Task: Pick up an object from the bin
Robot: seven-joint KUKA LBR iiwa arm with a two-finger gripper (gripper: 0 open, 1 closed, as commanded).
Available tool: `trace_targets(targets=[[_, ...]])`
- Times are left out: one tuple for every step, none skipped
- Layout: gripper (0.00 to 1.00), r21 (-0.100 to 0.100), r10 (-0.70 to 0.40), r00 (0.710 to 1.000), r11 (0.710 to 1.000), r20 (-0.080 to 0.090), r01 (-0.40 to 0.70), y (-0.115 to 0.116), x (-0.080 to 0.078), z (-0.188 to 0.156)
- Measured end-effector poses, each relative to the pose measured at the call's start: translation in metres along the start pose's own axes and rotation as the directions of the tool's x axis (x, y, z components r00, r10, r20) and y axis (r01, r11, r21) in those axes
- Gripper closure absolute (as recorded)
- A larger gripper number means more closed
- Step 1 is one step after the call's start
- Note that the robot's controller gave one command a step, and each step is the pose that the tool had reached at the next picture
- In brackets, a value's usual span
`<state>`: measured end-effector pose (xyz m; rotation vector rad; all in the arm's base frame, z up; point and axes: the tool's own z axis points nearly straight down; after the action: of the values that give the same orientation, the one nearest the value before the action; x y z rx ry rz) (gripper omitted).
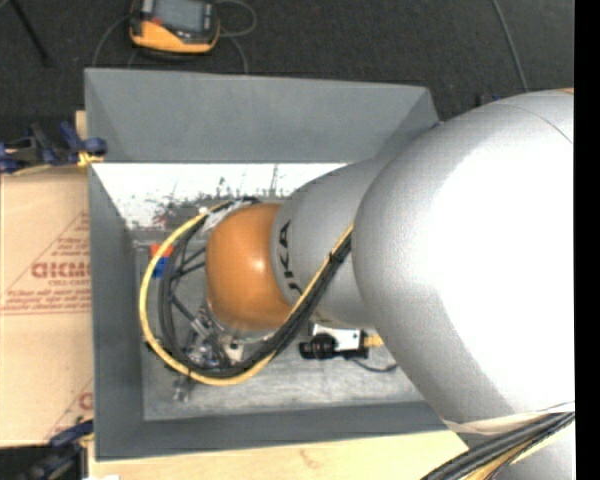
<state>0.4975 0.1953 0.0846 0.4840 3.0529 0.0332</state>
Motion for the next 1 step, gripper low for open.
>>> trace_targets(targets=[[1.00, 0.021, 0.001, 0.999, 1.000, -0.035, 0.000, -0.0049, 0.0118, 0.0105]])
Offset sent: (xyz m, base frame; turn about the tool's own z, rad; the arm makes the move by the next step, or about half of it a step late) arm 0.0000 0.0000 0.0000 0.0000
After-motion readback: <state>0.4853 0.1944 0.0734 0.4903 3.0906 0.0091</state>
